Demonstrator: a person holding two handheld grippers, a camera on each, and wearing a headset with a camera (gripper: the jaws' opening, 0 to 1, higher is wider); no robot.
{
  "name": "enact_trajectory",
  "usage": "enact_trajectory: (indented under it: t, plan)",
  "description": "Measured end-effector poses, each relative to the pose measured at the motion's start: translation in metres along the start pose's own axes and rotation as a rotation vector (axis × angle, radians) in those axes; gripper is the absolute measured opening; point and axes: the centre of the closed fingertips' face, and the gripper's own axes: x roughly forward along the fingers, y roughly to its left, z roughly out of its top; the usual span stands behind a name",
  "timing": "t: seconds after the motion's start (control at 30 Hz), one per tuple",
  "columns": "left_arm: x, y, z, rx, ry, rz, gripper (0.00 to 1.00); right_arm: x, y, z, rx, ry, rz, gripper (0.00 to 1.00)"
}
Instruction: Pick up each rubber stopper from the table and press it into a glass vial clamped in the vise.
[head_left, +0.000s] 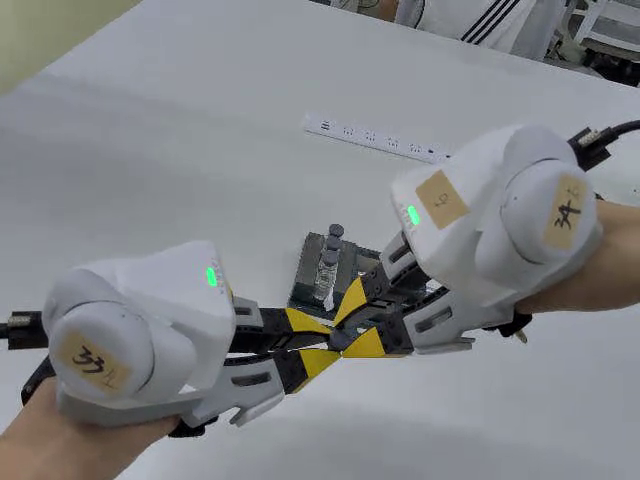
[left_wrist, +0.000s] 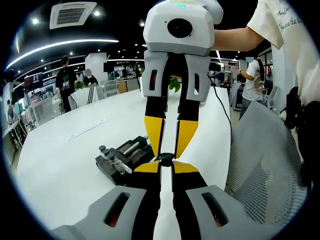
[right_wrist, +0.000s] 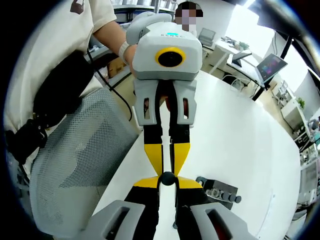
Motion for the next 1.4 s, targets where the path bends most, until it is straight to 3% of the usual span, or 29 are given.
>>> enact_trajectory:
  t: [0.3,0.47,0.67,0.8,1.0,1.2,1.4]
  plan:
    - [-0.002,0.007,-0.001,-0.025,-0.009,0.037,0.05,0.0,-0.007,0.001,0.015,-0.025,0.009,0.05]
    - [-0.007,0.017,-0.008,-0.052,-0.008,0.074,0.11,0.0,-0.013,-0.003,0.032,-0.031,0.005,0.05]
    - [-0.011,0.031,-0.019,-0.08,-0.002,0.126,0.34,0.002,-0.017,-0.012,0.042,-0.015,0.011,0.05]
    - [-0.012,0.038,-0.03,-0.092,0.014,0.149,0.44,0.005,-0.023,-0.019,0.042,0.003,0.009,0.05]
    - [-0.013,0.043,-0.038,-0.106,0.025,0.184,0.6,0.005,-0.033,-0.028,0.034,0.028,0.003,0.05]
    - [-0.011,0.046,-0.045,-0.128,0.04,0.208,0.7,0.006,-0.046,-0.039,-0.018,0.082,-0.005,0.05]
    - [-0.013,0.057,-0.057,-0.164,0.064,0.25,0.86,0.009,-0.066,-0.046,-0.093,0.136,-0.031,0.05]
